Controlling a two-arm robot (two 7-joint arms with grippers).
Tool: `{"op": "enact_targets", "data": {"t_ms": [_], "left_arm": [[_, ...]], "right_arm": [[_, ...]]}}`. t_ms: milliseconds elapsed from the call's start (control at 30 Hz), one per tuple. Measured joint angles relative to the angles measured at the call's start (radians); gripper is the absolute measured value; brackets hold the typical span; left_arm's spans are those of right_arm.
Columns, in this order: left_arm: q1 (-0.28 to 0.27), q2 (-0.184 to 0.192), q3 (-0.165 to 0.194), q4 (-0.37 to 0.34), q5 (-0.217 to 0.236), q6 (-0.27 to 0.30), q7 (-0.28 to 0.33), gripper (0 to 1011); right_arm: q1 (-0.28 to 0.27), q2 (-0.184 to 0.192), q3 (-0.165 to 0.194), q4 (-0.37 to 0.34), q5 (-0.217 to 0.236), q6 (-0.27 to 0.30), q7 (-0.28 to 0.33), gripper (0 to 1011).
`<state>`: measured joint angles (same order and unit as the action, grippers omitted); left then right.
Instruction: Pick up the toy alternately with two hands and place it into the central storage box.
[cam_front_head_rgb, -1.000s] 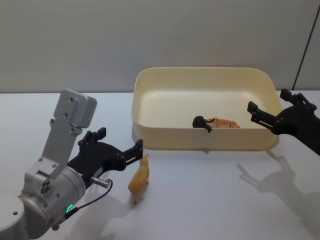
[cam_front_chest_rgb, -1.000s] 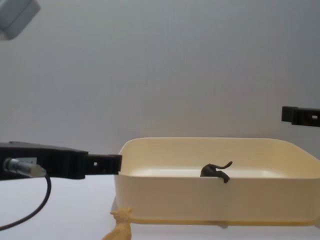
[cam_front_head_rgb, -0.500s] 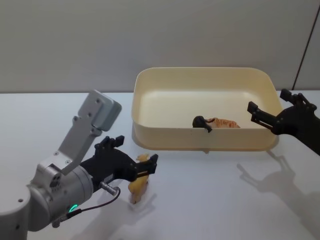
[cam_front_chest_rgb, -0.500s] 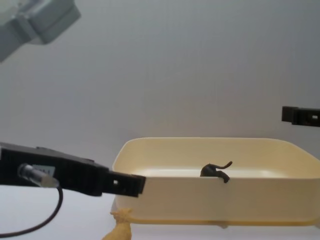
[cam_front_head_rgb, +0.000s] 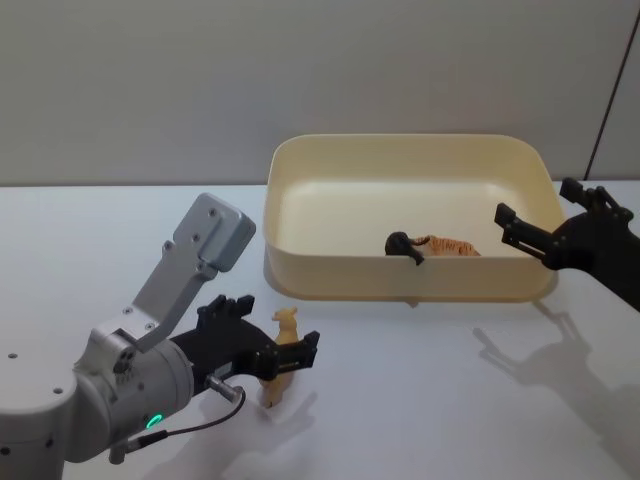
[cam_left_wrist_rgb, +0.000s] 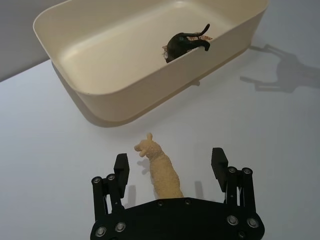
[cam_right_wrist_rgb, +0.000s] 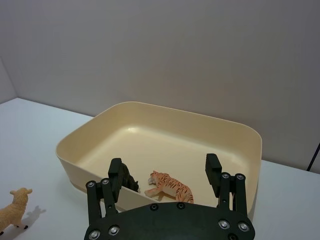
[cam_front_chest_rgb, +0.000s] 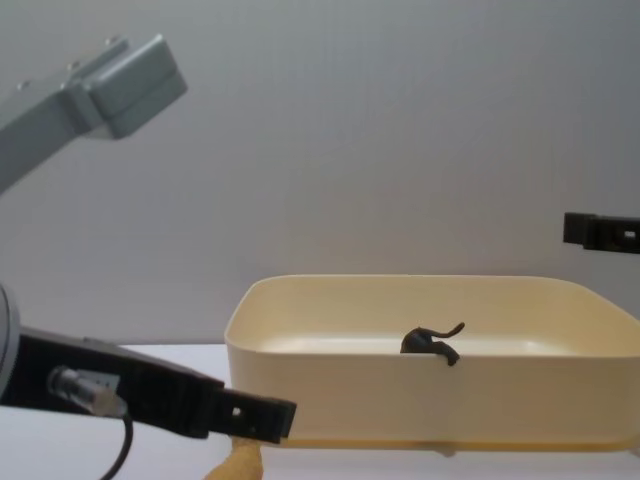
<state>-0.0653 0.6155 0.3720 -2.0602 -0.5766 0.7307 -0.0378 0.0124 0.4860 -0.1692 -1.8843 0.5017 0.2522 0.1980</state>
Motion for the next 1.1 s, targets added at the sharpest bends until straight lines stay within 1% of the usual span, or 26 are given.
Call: {"op": "enact_targets", "data": {"t_ms": [200,433,767,867,1100], "left_arm": [[0.002,-0.012,-0.003,0.017,-0.022,0.021,0.015,1001],[-0.002,-0.025,-0.006,0.043,-0.036,0.033,0.016,1001],[-0.023,-0.043,-0.007,0.092,-0.039,0.049,-0.023,1001],[-0.026,-0.044,-0.007,0.098,-0.038,0.052,-0.029,1001],[-0.04,-0.05,-0.005,0.13,-0.032,0.071,-0.064,1001]], "right_arm": [[0.0,0.0,0.0,0.0,0.0,0.0,0.0,1001],[0.0,0.0,0.0,0.0,0.0,0.0,0.0,1001],[0.0,0.0,0.0,0.0,0.0,0.0,0.0,1001],[0.0,0.0,0.0,0.0,0.0,0.0,0.0,1001],[0.0,0.0,0.0,0.0,0.0,0.0,0.0,1001]]}}
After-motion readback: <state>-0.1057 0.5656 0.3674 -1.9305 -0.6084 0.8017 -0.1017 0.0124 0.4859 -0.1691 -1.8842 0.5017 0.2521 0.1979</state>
